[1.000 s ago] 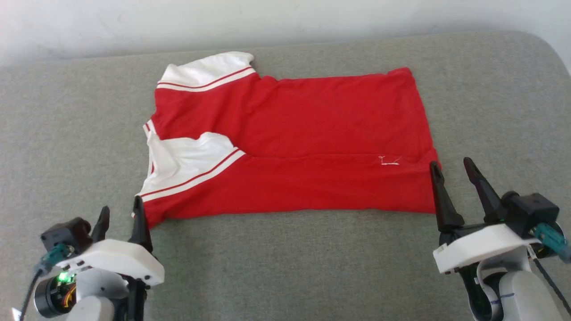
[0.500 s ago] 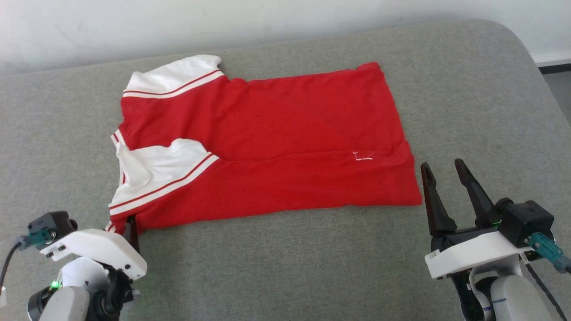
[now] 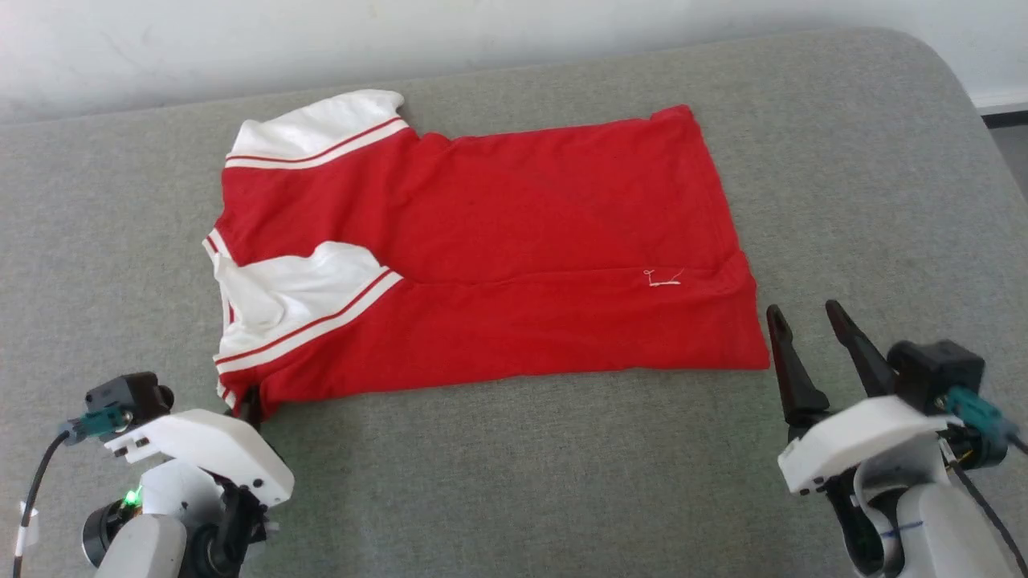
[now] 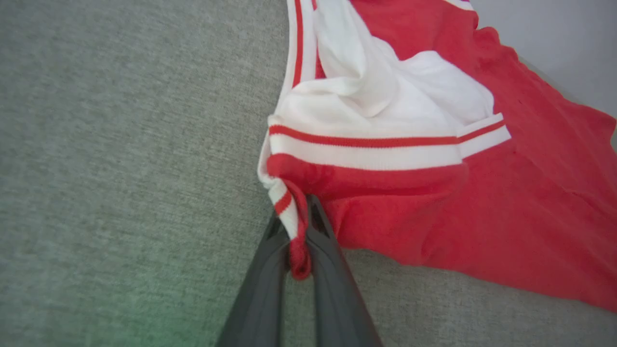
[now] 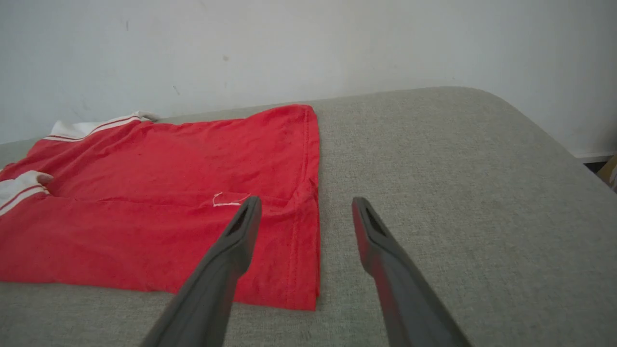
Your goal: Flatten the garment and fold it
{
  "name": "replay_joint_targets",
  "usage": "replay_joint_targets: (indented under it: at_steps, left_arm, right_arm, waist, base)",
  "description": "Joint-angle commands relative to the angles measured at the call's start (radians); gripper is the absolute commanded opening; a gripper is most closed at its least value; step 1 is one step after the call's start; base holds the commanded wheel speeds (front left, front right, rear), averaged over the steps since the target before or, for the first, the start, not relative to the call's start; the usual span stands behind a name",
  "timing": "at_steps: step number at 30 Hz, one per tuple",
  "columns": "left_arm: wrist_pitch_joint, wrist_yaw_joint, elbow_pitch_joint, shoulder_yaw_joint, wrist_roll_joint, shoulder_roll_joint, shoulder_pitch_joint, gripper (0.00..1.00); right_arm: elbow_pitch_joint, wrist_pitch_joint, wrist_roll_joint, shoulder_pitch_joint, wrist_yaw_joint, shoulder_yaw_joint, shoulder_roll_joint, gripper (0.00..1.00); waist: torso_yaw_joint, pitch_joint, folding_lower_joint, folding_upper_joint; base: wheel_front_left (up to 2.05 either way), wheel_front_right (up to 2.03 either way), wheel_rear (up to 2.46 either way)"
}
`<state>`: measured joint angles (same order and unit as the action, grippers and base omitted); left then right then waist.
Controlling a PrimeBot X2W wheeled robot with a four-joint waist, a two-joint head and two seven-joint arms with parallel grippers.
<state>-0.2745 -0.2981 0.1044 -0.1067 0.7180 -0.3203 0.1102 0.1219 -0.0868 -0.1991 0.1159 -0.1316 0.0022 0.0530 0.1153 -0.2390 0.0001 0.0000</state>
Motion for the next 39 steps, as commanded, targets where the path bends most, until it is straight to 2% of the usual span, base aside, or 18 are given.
replay_joint_targets:
  at_steps: [1,8,13,14,15,16,17,20,24,27,33,39]
  left_arm:
    - [0.005,0.014,0.01,-0.013,-0.012,0.005,-0.002,0.0]
    - [0.032,0.043,0.027,-0.032,-0.021,0.007,0.03,0.0]
    - [0.051,0.062,0.044,-0.045,-0.027,0.01,0.051,0.0]
    - [0.056,0.066,0.047,-0.048,-0.029,0.01,0.054,0.0]
    - [0.062,0.069,0.049,-0.05,-0.031,0.011,0.057,0.0]
    - [0.068,0.072,0.052,-0.052,-0.034,0.011,0.059,0.0]
    - [0.075,0.078,0.053,-0.057,-0.039,0.009,0.062,0.0]
    - [0.126,0.094,0.055,-0.064,-0.063,0.004,0.073,0.0]
    - [0.22,0.104,0.065,-0.068,-0.116,-0.012,0.084,0.0]
    - [0.245,0.098,0.07,-0.077,-0.145,-0.027,0.068,0.0]
    - [0.218,0.061,0.023,-0.081,-0.17,-0.06,-0.008,0.0]
    - [0.109,0.01,-0.106,-0.098,-0.171,-0.098,-0.161,0.0]
  right_arm:
    - [0.029,0.058,0.007,0.034,0.001,-0.018,-0.003,1.0]
    - [0.147,0.411,0.027,0.131,0.001,-0.058,-0.003,1.0]
    - [0.165,0.674,0.059,0.17,0.001,-0.071,-0.003,1.0]
    - [0.159,0.722,0.059,0.172,0.001,-0.069,-0.003,0.8]
    - [0.149,0.764,0.063,0.172,0.001,-0.068,-0.003,0.45]
    - [0.135,0.798,0.067,0.172,0.001,-0.068,-0.003,0.27]
    - [0.119,0.826,0.07,0.171,0.001,-0.067,-0.003,0.0]
    - [0.06,0.858,0.083,0.164,0.001,-0.071,-0.003,0.0]
    - [-0.018,0.772,0.088,0.15,0.001,-0.084,-0.003,0.0]
    - [-0.057,0.718,0.077,0.119,0.001,-0.095,-0.003,0.0]
    - [-0.134,0.725,0.072,0.029,0.001,-0.117,-0.003,0.0]
    - [-0.247,0.839,0.081,-0.105,0.001,-0.156,-0.003,0.0]
  waist:
    - [-0.013,-0.004,-0.0001,0.0]
    - [-0.043,-0.022,-0.0001,0.0]
    - [-0.063,-0.031,-0.0001,0.0]
    - [-0.067,-0.031,-0.0001,0.0]
    - [-0.07,-0.032,-0.0001,0.0]
    - [-0.073,-0.032,-0.0001,0.0]
    - [-0.076,-0.033,-0.0001,0.0]
    - [-0.087,-0.028,-0.0001,0.0]
    - [-0.098,-0.005,-0.0001,0.0]
    - [-0.104,0.022,-0.0001,0.0]
    - [-0.113,0.065,-0.0001,0.0]
    - [-0.12,0.089,-0.0001,0.0]
  base:
    - [0.0,0.0,0.0]
    - [0.0,0.0,0.0]
    - [0.0,0.0,0.0]
    - [0.0,0.0,0.0]
    - [0.0,0.0,0.0]
    - [0.0,0.0,0.0]
    - [0.0,0.0,0.0]
    - [0.0,0.0,0.0]
    - [0.0,0.0,0.0]
    - [0.0,0.0,0.0]
    - [0.0,0.0,0.0]
    - [0.0,0.0,0.0]
